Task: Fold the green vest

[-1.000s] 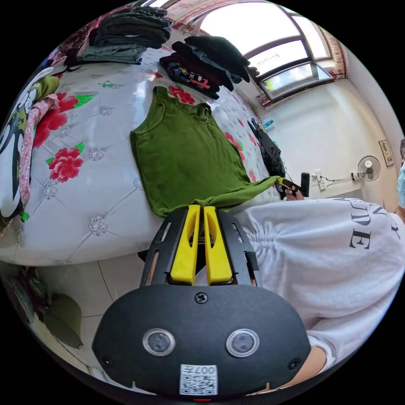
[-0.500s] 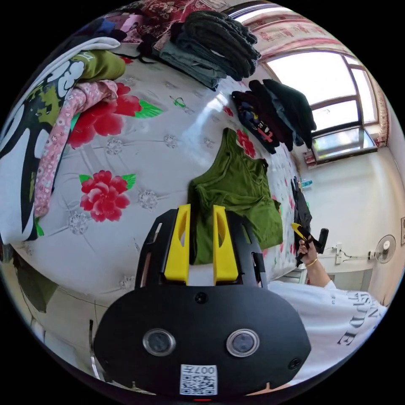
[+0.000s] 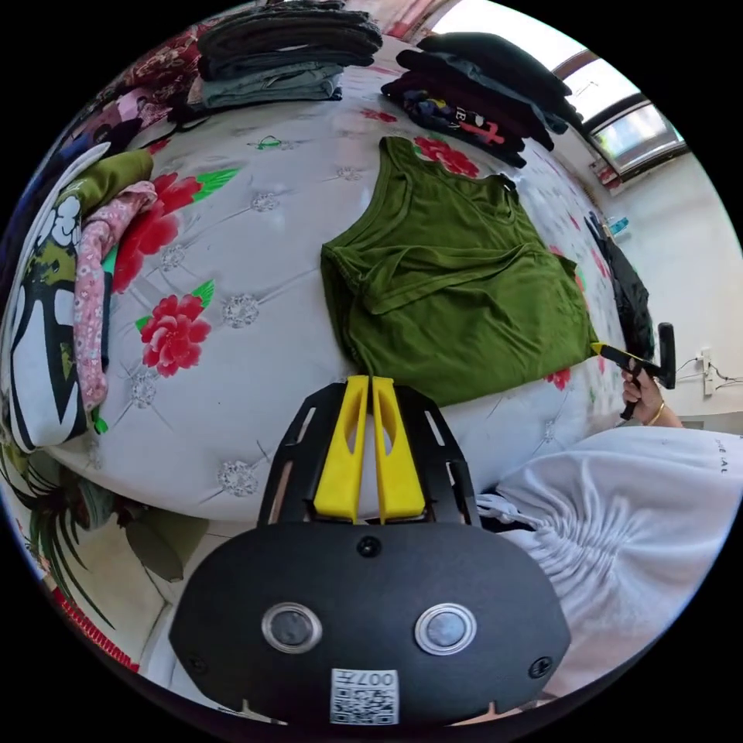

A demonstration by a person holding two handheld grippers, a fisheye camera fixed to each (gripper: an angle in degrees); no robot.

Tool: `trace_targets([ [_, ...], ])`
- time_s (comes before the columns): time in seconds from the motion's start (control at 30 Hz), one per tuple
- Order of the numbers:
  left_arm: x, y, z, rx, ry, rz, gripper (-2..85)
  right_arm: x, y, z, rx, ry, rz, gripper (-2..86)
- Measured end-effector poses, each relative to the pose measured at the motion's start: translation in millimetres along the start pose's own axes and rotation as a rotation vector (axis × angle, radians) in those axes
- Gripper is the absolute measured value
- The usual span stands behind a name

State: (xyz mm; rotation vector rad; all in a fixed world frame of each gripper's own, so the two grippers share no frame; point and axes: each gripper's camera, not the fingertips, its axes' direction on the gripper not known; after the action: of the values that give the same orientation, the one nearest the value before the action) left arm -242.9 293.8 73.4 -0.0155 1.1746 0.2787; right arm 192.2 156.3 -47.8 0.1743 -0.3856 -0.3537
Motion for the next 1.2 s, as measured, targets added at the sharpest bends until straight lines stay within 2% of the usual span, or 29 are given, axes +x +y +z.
trace_targets([
  [0.2,-32.3,32.2,-53.8,0.199,0.243,-0.03,-1.0,-0.3,22.1,-93.1,0.242,-0.155,-0.033,-0.3],
  [0.37,-59.3,58.2,-57.1,0.218,0.346,-0.062,-1.0,11.8,37.2,-100.6,0.162,-0.183,0.009,-0.3],
  [0.43,-77.5,54.5,-47.3,0.224,0.472,-0.137,-1.0,15.8,27.9,-94.6,0.094,-0.183,0.034,-0.3],
  [0.5,-84.8,31.9,-53.3,0.244,0.559,-0.129,-1.0,5.5,-2.5,-113.7,0.132,-0.209,-0.017,-0.3],
  [0.7,-66.5,-53.3,-163.4,0.503,0.498,0.093,-1.0,-59.2,-68.6,-222.8,0.412,-0.161,-0.232,-0.3],
  [0.9,-60.5,-34.6,-227.6,0.667,0.431,0.194,-1.0,-90.8,-31.8,-280.7,0.577,-0.21,-0.439,-0.3],
  [1.03,-67.5,10.9,-207.5,0.645,0.44,0.163,-1.0,-84.9,10.6,-260.8,0.525,-0.184,-0.459,-0.3],
  [1.2,-82.9,77.1,-137.5,0.525,0.451,0.037,-1.0,-44.7,81.7,-173.0,0.319,-0.148,-0.296,-0.3],
])
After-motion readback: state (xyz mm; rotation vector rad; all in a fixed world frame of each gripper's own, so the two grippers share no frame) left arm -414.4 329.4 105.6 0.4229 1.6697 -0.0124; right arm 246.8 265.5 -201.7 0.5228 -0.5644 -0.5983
